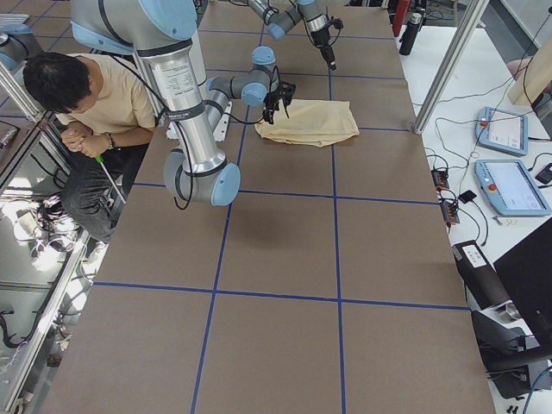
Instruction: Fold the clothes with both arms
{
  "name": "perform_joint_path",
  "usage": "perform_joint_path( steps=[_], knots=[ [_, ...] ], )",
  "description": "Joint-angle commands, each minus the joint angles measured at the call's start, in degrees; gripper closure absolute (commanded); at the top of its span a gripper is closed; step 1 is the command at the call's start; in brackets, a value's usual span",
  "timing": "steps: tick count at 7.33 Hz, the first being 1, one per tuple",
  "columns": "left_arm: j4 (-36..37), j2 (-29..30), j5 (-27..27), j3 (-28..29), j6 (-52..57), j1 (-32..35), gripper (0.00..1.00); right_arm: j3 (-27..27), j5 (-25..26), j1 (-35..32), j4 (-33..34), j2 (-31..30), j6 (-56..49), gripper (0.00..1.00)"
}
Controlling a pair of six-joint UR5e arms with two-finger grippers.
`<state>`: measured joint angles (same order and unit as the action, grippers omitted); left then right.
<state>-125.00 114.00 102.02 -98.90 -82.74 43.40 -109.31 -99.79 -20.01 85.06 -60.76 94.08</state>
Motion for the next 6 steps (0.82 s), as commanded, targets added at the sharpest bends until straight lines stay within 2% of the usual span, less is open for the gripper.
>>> perform_joint_path(
  steps=[1,3,6],
  knots=[
    [0.89,-1.15,0.02,-1.48,0.3,0.02,0.35,1.02,13.83,7.76,0.02,-0.33,26.88,0.19],
    [0.98,-1.07,0.02,-1.48,0.3,0.02,0.35,1.21,15.15,7.96,0.02,-0.68,42.16,0.19],
    [0.98,-1.07,-0.07,-1.48,0.21,-0.07,0.35,2.26,15.24,7.96,-0.07,-0.51,52.51,0.19]
  ],
)
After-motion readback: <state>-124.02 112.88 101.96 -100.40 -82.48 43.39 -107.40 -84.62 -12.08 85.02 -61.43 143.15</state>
